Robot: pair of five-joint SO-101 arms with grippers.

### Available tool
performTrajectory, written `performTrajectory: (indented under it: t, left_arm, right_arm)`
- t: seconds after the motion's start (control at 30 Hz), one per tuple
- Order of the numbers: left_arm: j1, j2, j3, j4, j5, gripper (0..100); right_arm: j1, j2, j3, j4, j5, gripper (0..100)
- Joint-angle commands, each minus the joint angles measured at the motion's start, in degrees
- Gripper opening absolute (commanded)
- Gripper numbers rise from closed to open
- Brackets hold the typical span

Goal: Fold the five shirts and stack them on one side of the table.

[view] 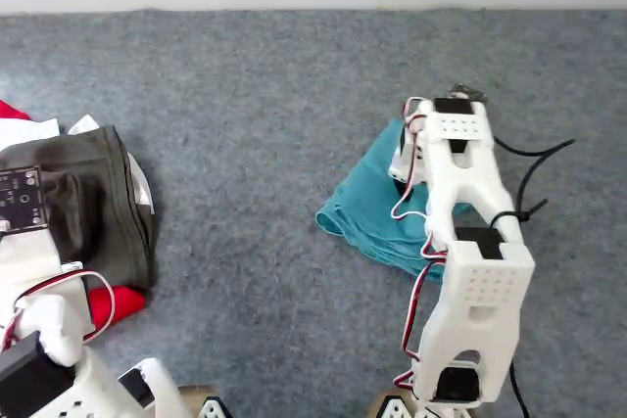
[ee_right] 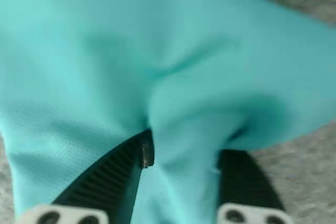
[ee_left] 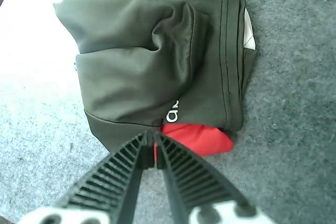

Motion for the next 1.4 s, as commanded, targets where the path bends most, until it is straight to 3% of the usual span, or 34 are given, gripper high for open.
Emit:
performTrajectory:
  t: [0.0, 0.27, 0.53, 0.73, 0.9, 1.1, 1.27, 1.37]
  left_arm:
    - [-0.3, 0.1, -0.4, 0.9, -0.1, 2]
    - [-0.1, 0.2, -0.4, 0.7, -0.1, 2]
    - [-0.1, 0.2, -0.4, 0.7, -0.1, 2]
    - [0.0, 0.2, -0.6, 0.8, -0.1, 2]
    - [0.0, 0.2, -0.4, 0.7, -0.1, 2]
    - [0.0, 0.1, -0.4, 0.7, -0.1, 2]
    - [0.0, -0.1, -0.4, 0.7, -0.1, 2]
    - [0.0, 0.1, -0.4, 0.6, -0.1, 2]
  right_arm:
    - [3.3, 2.2, -0.1, 0.0, 3.3, 0.9]
    - [8.3, -3.6, -0.1, 6.2, 19.0, 0.9]
    - [21.5, -14.0, -0.1, 9.0, 40.3, 0.9]
    - [33.9, -16.5, -0.1, 2.7, 60.1, 0.9]
    - [40.1, -14.9, 0.0, -7.4, 71.0, 0.9]
    - [41.9, -13.5, 0.0, -13.3, 74.9, 3.2]
    - [42.1, -16.6, -0.1, -9.0, 72.1, 27.1]
    - [41.8, -20.4, -0.1, -6.0, 66.0, 32.5]
